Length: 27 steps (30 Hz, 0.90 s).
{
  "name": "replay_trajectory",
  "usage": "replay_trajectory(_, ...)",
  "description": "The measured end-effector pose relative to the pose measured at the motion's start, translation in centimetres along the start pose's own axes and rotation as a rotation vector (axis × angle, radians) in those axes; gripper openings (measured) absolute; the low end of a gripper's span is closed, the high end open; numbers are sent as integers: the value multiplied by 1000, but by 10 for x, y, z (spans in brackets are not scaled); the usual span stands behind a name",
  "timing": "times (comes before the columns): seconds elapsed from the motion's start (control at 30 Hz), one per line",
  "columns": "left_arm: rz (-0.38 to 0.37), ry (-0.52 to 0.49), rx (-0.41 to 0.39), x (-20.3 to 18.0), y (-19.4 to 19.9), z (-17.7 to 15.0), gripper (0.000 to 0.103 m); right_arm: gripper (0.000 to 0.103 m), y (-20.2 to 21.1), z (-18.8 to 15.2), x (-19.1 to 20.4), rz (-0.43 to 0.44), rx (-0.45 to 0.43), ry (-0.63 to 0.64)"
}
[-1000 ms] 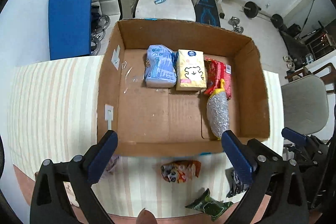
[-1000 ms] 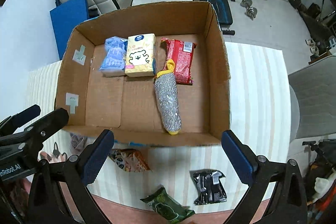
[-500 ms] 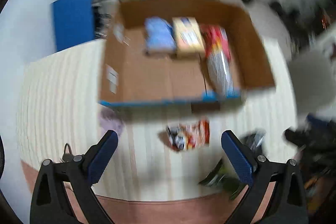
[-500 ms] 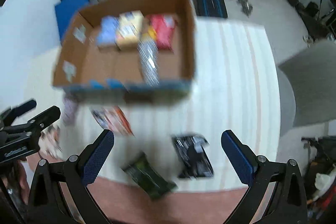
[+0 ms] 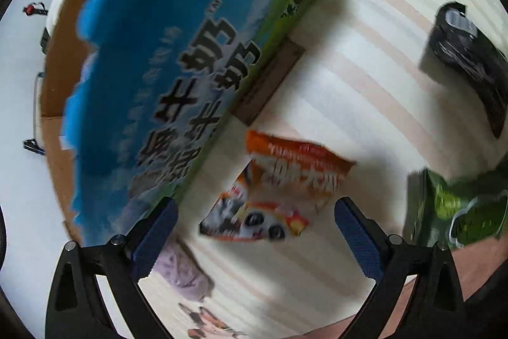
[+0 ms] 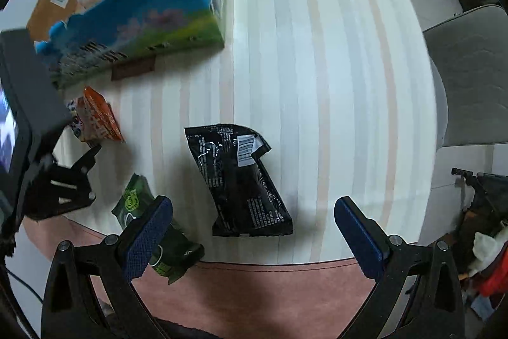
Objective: Organize soft objects
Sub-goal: 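Grasp the orange panda bag with the left tool while the right tool grasps the black bag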
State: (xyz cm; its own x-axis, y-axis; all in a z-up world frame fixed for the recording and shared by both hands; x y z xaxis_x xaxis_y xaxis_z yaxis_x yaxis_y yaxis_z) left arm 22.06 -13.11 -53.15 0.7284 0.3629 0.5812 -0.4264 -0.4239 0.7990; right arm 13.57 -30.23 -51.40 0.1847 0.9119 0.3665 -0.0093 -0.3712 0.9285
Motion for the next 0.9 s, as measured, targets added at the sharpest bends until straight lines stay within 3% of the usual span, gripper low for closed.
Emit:
replay_trajectory(0.07,-21,25,0,-1,-4,5,95,103,-9,0,-1,-8,17,4)
replay_trajectory(0.13,-59,35,15,-5,-7,3,62,103,-20,2,-2,-13,40,10)
replay_trajectory(0.17,-60,43,31,-7,-9,1,58,103,-27,1,-2,-13,52,10)
replay_trajectory(0.27,-172,154,80,-7,-10,-9,57,103,-47,0,-2,30,78,8)
replay_trajectory(0.3,-254,227,126,-6,-12,-15,57,100,-53,-2,-3,42,88,-6)
replay_trajectory(0.37,-433,390,245,-3,-20,-31,57,80,-63,-7,-5,61,99,-35)
replay_trajectory(0.43,-602,546,345,-3,-27,-48,57,74,-68,-12,-6,26,95,-45)
replay_trajectory(0.5,-692,659,395,0,-32,-62,56,66,-69,-14,-2,10,87,-42)
replay_trajectory(0.6,-795,773,439,3,-36,-73,57,63,-71,-18,8,77,101,-54)
replay_trajectory(0.7,-832,807,453,8,-40,-74,57,64,-71,-15,14,108,105,-57)
replay_trajectory(0.77,-813,799,443,10,-43,-72,57,65,-72,-13,15,100,108,-65)
replay_trajectory(0.9,-670,708,405,24,-37,-45,57,68,-72,-7,18,103,105,-95)
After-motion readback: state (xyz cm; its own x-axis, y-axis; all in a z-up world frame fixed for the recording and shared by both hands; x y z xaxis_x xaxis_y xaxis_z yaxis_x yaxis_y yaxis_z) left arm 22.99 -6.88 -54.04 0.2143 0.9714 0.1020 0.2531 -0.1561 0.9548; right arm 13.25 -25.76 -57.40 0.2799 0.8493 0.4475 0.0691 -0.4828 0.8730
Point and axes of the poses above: each gripper's, at about its wrist camera, not at the fingertips, and y roughly against the way its jaws point, x to its left, z to its top, the point moved 6 cm from there along -y, roughly the way its jaws point, and after that the axes turned 15 degrees about z, right-handed, at the moved point
